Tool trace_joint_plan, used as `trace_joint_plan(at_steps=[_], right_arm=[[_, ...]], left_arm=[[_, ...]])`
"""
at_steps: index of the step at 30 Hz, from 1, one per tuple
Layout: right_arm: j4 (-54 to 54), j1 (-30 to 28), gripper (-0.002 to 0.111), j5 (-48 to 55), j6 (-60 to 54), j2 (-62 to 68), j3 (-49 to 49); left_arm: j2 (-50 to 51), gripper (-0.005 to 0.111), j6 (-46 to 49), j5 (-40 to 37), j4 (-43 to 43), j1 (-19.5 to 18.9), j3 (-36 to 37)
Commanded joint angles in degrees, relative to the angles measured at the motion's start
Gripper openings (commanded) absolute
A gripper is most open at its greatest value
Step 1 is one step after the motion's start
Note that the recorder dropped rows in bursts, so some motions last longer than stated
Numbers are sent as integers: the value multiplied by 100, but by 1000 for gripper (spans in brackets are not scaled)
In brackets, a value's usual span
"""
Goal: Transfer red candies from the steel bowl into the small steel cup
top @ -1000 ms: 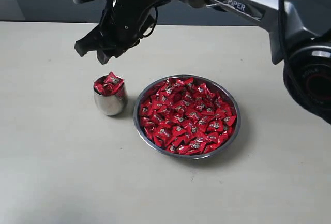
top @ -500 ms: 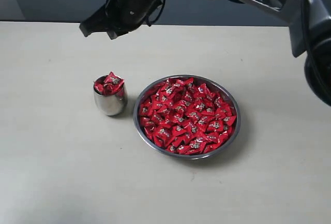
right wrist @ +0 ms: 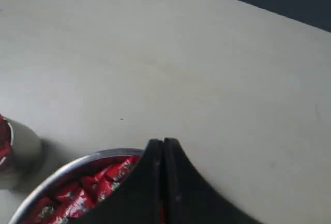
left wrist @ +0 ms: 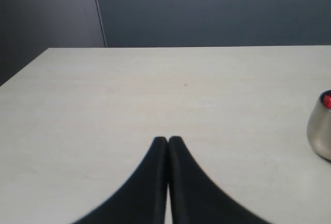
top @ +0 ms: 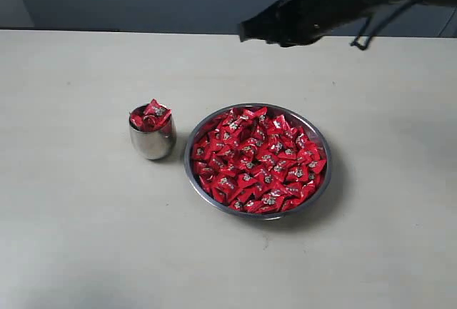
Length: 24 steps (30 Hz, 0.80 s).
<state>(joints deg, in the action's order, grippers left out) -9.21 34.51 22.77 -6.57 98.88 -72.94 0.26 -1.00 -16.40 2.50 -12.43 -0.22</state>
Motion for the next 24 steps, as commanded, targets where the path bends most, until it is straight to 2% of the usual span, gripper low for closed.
trace_joint_plan(at_steps=[1,6,11,20,24], right_arm=[[66,-292,0,-800,-160,-1121,1234],[122,-535,0,-1112,-260,-2277,2306],[487,-784,0,-1087,-260,-3233,2937],[1242,-1052,0,391,-274,-4380,3156],[1751,-1052,0,637,-215,-4624,3156]], left_arm=[[-26,0,-15,10,7,-5,22],[-26,0,-15,10,7,-5,22],[-26,0,-15,10,7,-5,22],[-26,0,-15,10,7,-5,22],[-26,0,-15,10,7,-5,22]])
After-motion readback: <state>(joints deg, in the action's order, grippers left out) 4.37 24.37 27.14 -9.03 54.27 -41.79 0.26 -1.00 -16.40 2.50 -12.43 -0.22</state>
